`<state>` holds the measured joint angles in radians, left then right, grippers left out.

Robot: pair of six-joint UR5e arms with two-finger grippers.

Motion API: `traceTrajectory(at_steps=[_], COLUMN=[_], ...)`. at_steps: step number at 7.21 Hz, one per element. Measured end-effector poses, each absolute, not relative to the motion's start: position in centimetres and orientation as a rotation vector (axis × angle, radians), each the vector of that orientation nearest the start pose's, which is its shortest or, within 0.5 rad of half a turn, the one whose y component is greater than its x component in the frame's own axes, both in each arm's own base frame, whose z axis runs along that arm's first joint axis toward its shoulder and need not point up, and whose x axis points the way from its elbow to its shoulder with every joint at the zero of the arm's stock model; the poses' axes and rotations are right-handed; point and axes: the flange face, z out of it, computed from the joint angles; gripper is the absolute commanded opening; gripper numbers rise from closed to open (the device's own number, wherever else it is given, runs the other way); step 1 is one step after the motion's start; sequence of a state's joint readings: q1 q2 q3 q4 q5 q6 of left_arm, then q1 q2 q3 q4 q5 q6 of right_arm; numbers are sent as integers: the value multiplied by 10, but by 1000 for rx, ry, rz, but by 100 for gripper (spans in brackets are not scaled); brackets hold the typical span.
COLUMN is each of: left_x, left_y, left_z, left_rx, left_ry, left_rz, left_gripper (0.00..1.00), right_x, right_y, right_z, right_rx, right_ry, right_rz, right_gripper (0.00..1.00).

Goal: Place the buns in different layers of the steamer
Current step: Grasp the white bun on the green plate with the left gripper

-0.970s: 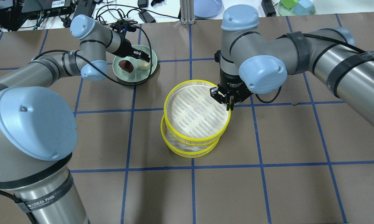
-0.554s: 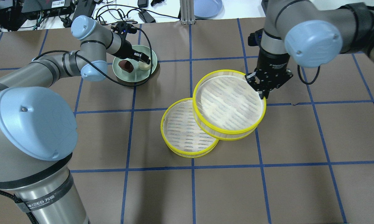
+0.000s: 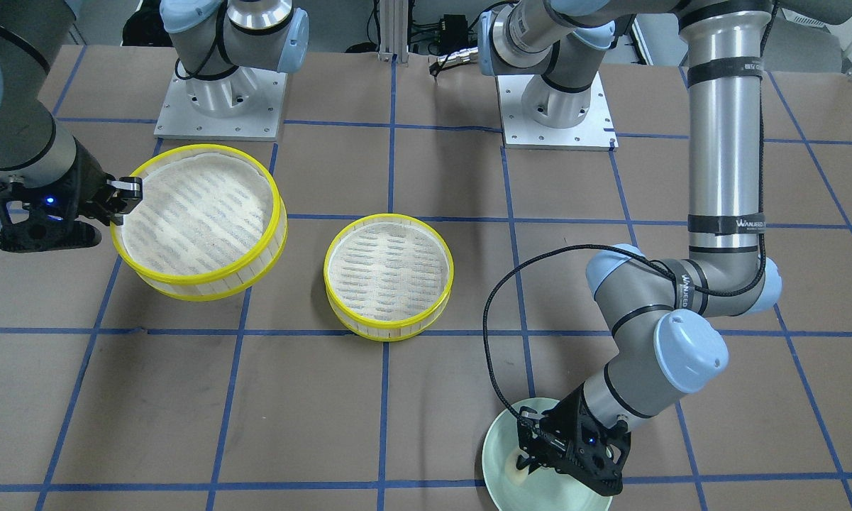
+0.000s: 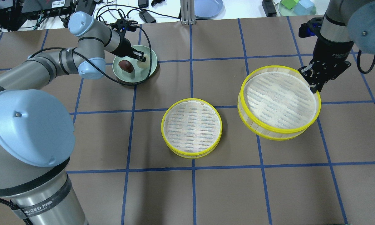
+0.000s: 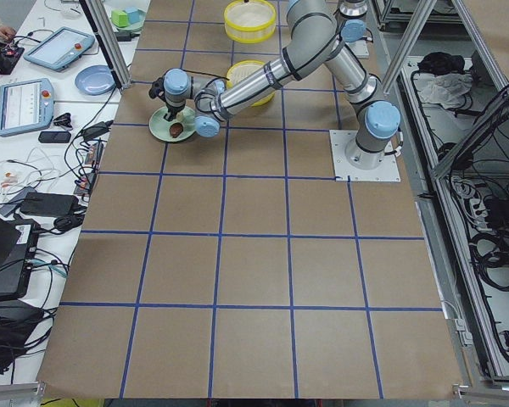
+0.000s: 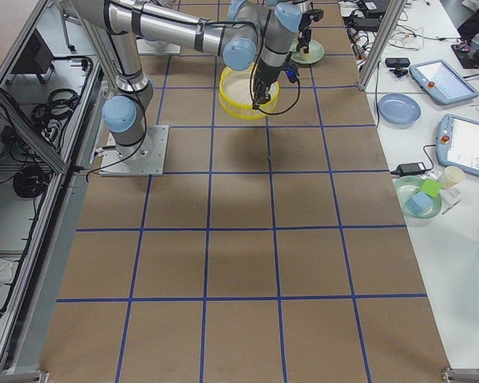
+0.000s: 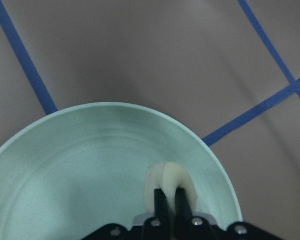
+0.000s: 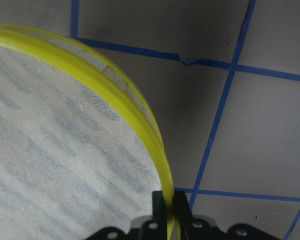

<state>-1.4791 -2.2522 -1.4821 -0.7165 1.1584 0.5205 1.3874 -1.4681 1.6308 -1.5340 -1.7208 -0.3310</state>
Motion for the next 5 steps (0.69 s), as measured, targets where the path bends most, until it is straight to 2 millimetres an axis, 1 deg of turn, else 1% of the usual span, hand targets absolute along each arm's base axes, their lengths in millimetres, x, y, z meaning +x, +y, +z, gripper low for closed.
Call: traceTrajectory(at_steps=[1, 2, 4, 5], left_x=[-111, -127, -176, -198], left_y=[-722, -713, -678, -655], left_z=[230, 252, 293, 305], left_rx=[775, 692, 472, 285], left_ry=[3301, 3342, 3410, 3450], left_rz=[-647, -609, -421, -296], left_gripper=[0, 0, 0, 0], right_x=[22, 22, 24, 24], right_y=[-518, -514, -510, -509], right_z=[410, 414, 417, 417], right_rx=[-258, -255, -253, -254], right_ry=[3205, 3204, 3203, 3203], right_rz=[361, 348, 337, 336], right_gripper=[0, 0, 0, 0])
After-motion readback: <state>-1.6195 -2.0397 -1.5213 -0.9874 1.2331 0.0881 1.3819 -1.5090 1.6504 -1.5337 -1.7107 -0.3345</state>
